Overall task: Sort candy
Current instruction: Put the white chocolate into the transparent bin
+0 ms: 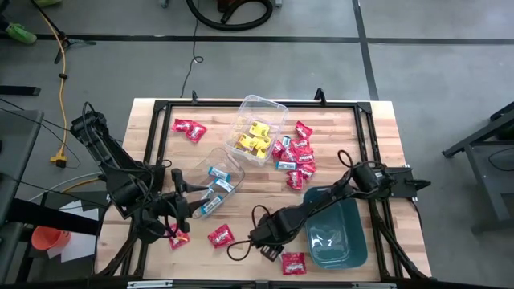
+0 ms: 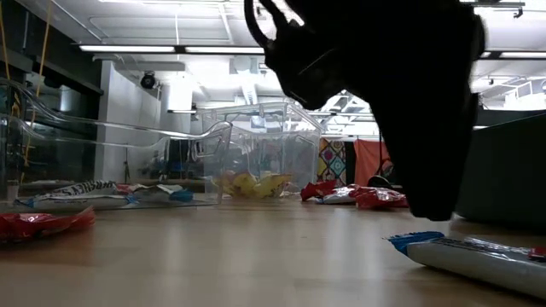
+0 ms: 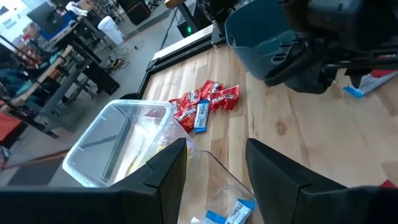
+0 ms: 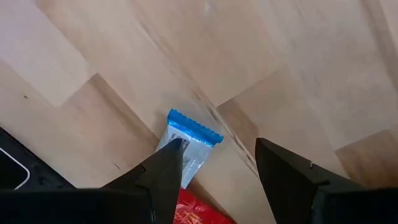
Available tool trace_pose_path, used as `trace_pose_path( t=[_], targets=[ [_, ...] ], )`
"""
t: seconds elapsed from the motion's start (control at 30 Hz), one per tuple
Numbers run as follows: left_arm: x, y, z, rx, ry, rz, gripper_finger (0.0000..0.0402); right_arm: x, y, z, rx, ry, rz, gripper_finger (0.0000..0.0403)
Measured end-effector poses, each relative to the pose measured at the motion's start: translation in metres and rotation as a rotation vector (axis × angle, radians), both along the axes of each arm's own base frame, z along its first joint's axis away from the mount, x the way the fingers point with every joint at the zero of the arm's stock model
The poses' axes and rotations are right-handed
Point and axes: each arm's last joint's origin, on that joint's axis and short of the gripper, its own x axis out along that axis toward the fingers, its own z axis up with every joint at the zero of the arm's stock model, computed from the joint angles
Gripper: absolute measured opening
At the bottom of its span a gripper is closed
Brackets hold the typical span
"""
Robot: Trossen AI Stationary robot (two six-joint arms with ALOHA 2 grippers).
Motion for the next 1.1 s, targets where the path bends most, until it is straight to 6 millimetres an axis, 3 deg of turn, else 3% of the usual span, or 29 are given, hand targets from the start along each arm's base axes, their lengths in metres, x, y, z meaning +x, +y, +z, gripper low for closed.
trace_pose_path(
  t=[0.27, 0.57, 0.73, 1.1],
  targets=[
    [0.0, 0.0, 0.0, -0.132, -0.05, 0.051, 0.0154, -0.002, 0.005, -0.001, -0.1, -0.05, -0.049, 0.0197],
    [0.002, -0.005, -0.006, -0.312, -0.046, 0.079, 0.0154, -0.014, 0.029, -0.001, -0.091, -0.055, -0.067, 0.0197],
    [0.007, -0.012, -0.015, -0.299, -0.03, 0.084, 0.0154, -0.012, 0.037, 0.0, -0.08, -0.122, -0.065, 0.0197],
    [0.012, -0.017, -0.017, -0.278, -0.035, 0.073, 0.0154, -0.013, 0.035, 0.0, -0.127, -0.127, -0.071, 0.0197]
  ],
)
